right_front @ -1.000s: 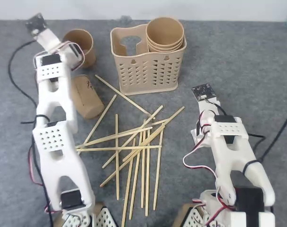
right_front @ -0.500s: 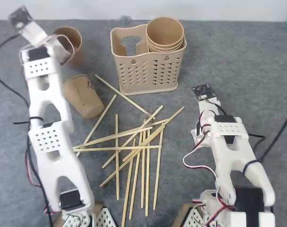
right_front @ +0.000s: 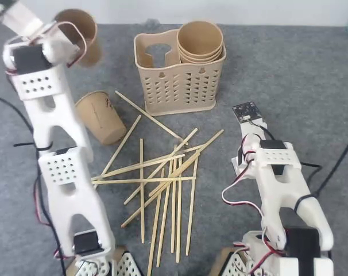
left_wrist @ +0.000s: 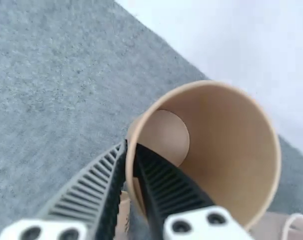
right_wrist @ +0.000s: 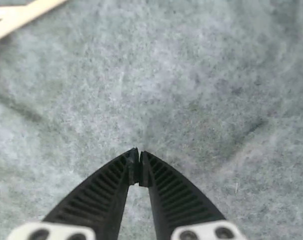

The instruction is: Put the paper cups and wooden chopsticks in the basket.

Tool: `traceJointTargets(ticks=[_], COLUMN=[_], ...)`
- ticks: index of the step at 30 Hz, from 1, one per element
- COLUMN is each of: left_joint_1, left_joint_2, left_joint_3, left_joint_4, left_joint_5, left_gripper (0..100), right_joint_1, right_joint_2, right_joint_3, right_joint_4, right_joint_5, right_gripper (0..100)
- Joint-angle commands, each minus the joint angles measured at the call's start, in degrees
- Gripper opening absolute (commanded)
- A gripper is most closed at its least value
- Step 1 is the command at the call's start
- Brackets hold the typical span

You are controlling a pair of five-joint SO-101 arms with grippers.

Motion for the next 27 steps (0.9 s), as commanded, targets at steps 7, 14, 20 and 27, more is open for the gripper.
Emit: traceJointTargets(ticks=[7,14,20,27], left_joint_1=[1.2,6.1,8.8,11.2], left_joint_2=[-24.1,-43.3,-54.7,-66.8], left_joint_3=[39.3,63.0,68.2,68.3], left_joint_4=[1.4,-11.5,-13.5,-16.6], left_joint_5=[0.6,0.6,0.4,0.7], left_gripper=[1,1,1,1], right_joint_1=[-0.3,-0.3,-0.3,-0.3], right_joint_2=[-0.3,-0.3,-0.3,-0.3], right_joint_3=[-0.4,-0.4,-0.4,-0.4], right_joint_4=[-0.8,-0.7,-0.6,-0.6], right_joint_5=[0.8,0.8,0.8,0.8], right_gripper=[0.8,0.8,0.8,0.8])
